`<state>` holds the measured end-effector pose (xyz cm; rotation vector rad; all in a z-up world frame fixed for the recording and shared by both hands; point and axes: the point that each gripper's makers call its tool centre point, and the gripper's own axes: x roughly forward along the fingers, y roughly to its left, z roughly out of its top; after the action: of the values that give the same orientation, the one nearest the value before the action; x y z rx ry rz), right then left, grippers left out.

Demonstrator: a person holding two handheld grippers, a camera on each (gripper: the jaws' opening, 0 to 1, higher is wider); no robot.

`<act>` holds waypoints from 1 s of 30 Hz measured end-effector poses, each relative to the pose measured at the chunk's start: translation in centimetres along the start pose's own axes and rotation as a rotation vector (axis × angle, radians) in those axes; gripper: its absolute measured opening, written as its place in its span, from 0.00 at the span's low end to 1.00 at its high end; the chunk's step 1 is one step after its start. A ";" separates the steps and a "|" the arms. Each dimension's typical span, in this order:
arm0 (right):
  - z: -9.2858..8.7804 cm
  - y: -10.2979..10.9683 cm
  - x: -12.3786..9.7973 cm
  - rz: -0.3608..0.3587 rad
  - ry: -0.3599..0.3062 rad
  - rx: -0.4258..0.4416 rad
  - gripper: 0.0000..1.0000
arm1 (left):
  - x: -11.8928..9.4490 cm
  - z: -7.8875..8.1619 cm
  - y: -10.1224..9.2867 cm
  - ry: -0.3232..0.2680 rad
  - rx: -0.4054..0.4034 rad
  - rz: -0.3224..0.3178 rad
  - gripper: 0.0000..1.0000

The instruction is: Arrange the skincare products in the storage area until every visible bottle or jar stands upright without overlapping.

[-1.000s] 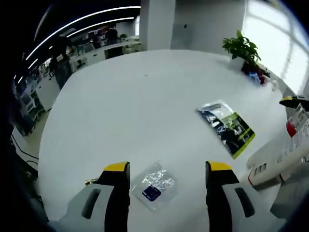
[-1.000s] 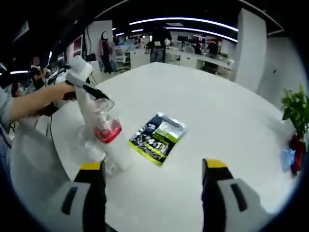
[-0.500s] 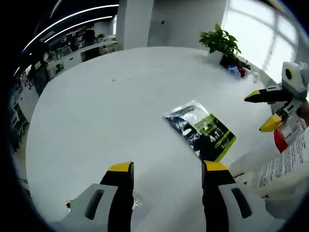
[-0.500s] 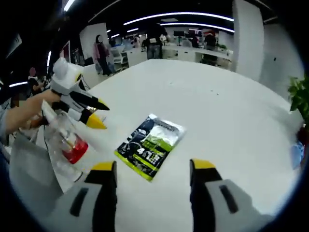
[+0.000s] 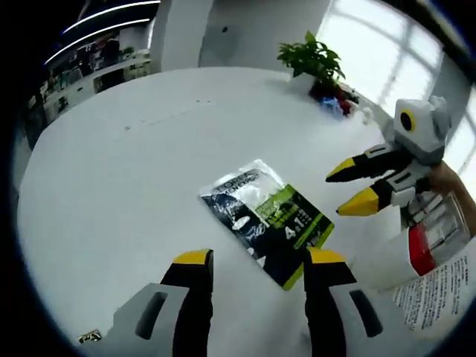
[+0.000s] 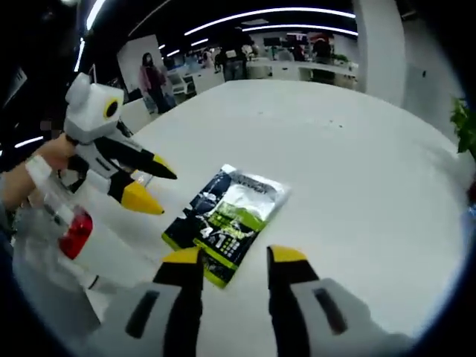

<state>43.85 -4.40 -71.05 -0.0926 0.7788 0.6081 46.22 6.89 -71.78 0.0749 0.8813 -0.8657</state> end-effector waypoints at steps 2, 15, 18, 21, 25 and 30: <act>-0.1 -0.1 0.3 0.004 -0.002 0.011 0.28 | 0.4 -0.3 -0.1 0.012 -0.009 -0.012 0.41; -0.6 -0.8 2.4 0.015 0.007 0.073 0.20 | 1.9 -0.4 0.2 0.024 -0.057 -0.050 0.34; -0.6 -0.9 2.8 0.017 0.007 0.084 0.19 | 2.1 -0.7 -0.3 0.027 -0.068 -0.060 0.33; -0.8 -1.0 2.9 0.012 0.013 0.087 0.18 | 2.4 -0.7 0.0 0.035 -0.072 -0.061 0.33; -1.0 -1.0 3.1 0.022 0.013 0.097 0.17 | 2.6 -0.8 -0.2 0.033 -0.078 -0.068 0.31; -1.0 -1.0 3.3 0.031 0.013 0.109 0.14 | 2.8 -0.7 -0.5 0.029 -0.091 -0.080 0.30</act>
<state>45.57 -3.89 -74.18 0.0158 0.8254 0.5941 46.38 5.06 -74.11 -0.0273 0.9550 -0.9000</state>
